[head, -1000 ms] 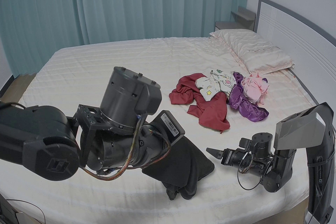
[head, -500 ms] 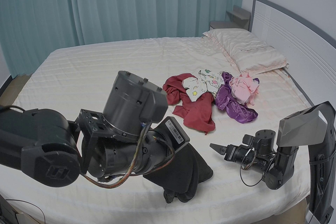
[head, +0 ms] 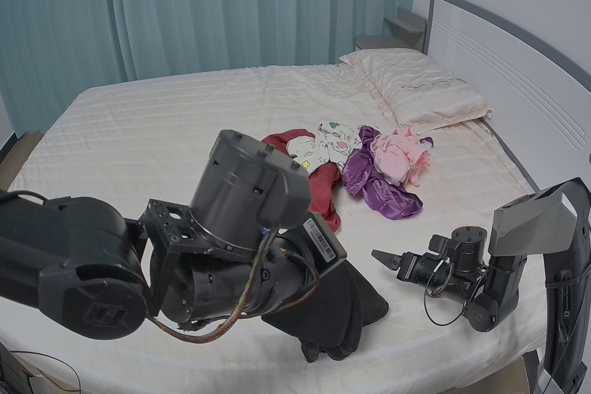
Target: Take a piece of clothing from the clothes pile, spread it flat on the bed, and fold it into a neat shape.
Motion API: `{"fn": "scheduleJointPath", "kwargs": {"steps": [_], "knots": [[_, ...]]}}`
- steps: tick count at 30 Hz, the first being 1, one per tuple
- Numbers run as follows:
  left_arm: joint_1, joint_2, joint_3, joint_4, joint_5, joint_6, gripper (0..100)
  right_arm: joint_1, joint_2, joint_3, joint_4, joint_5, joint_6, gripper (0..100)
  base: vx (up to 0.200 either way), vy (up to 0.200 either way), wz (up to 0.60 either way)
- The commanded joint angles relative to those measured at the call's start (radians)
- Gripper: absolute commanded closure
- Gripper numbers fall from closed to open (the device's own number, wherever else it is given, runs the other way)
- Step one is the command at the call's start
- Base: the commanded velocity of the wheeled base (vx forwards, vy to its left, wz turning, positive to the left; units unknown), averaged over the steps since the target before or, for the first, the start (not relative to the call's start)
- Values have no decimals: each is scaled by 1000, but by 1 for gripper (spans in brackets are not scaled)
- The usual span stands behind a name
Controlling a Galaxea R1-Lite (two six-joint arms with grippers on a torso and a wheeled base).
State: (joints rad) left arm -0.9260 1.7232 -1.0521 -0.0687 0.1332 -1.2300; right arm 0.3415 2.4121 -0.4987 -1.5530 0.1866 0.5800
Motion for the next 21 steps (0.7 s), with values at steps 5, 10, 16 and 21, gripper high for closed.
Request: {"fn": "scheduleJointPath", "kwargs": {"steps": [5,10,16,21], "knots": [[7,6,20,1,-6,0,100,-1,1,0,-12,1,0,0,0,-40,0],[33,1,27,1,-3,0,100,-27,-19,29,-9,39,17,0,0,0,0],[49,7,27,0,-4,0,100,-70,-25,66,-9,191,100,0,0,0,0],[45,18,-6,-13,-7,6,100,-72,-30,68,-9,194,100,0,0,0,0]]}}
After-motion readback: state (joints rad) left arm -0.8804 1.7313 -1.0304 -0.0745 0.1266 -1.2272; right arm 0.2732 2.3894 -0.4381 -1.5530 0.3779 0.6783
